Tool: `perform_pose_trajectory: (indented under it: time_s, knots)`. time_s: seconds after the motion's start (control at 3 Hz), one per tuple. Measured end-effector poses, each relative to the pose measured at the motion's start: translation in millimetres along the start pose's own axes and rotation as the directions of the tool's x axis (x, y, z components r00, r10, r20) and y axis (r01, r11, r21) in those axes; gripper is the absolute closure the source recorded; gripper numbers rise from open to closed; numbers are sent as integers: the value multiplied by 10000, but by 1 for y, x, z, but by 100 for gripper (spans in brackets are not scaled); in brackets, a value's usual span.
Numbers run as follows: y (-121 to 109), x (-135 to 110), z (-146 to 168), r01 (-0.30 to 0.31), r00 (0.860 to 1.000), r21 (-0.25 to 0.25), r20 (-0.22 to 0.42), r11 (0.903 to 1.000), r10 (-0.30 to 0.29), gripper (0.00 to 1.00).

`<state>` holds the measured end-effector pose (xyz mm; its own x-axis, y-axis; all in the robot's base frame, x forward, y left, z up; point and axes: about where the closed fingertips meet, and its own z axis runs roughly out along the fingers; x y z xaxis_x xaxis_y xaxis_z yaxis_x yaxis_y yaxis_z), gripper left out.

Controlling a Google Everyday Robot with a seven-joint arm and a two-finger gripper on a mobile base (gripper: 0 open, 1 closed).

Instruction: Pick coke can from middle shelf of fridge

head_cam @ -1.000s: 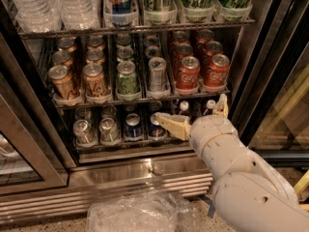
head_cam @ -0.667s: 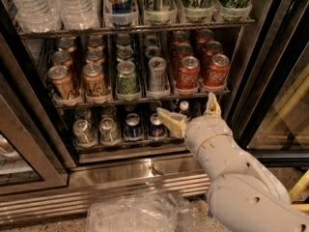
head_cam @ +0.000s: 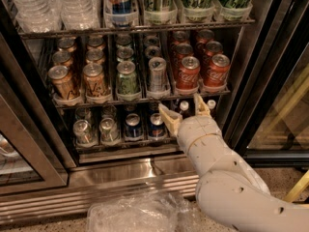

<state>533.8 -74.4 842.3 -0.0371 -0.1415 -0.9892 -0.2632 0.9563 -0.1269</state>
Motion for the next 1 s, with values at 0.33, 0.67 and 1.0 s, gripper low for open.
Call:
perform_pose_trajectory:
  time_s: [0.33,0.67,1.0]
  knots:
    - [-5,0,15,83,9998,324,160,9994,-88,31]
    - [-12,0,28,123,9995,653,296,9978,-143,32]
    - [-17,5,41,141,9995,903,267,9958,-166,31]
